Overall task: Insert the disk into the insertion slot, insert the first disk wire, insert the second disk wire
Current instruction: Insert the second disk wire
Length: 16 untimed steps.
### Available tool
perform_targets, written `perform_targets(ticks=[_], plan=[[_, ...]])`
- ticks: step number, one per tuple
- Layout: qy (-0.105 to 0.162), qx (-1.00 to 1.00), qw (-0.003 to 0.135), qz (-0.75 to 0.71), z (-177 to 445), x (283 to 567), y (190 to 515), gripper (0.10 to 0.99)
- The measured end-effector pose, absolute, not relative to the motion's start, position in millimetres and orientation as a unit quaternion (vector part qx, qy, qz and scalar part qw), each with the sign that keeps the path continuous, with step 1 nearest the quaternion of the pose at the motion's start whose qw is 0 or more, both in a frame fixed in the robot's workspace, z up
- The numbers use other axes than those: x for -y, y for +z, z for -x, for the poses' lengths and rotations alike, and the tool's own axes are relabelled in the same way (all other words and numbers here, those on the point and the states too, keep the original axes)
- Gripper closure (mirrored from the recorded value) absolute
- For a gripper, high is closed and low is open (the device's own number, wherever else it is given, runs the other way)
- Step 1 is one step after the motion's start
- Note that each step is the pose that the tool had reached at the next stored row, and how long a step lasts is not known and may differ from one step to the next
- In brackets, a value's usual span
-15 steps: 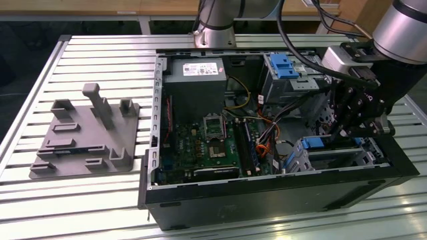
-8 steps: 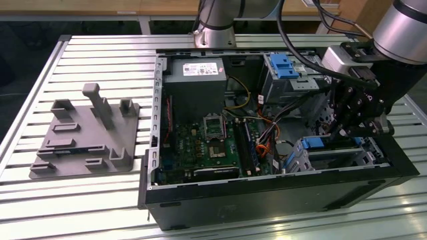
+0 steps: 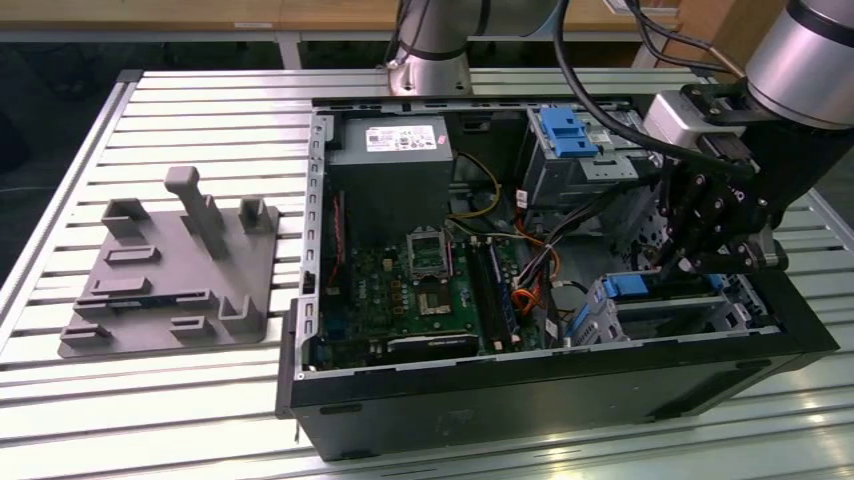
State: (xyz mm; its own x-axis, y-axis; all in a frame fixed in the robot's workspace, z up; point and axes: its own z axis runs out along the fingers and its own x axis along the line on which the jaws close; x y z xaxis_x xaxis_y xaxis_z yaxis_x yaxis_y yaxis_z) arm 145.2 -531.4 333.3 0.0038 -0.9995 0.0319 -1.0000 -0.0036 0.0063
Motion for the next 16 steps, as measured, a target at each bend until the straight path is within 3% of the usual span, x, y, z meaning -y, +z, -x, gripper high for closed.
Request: perform_targets(ticks=[16], plan=[[0.009, 0.706, 0.014, -0.708, -145.2, 531.4, 328.6, 0.890]])
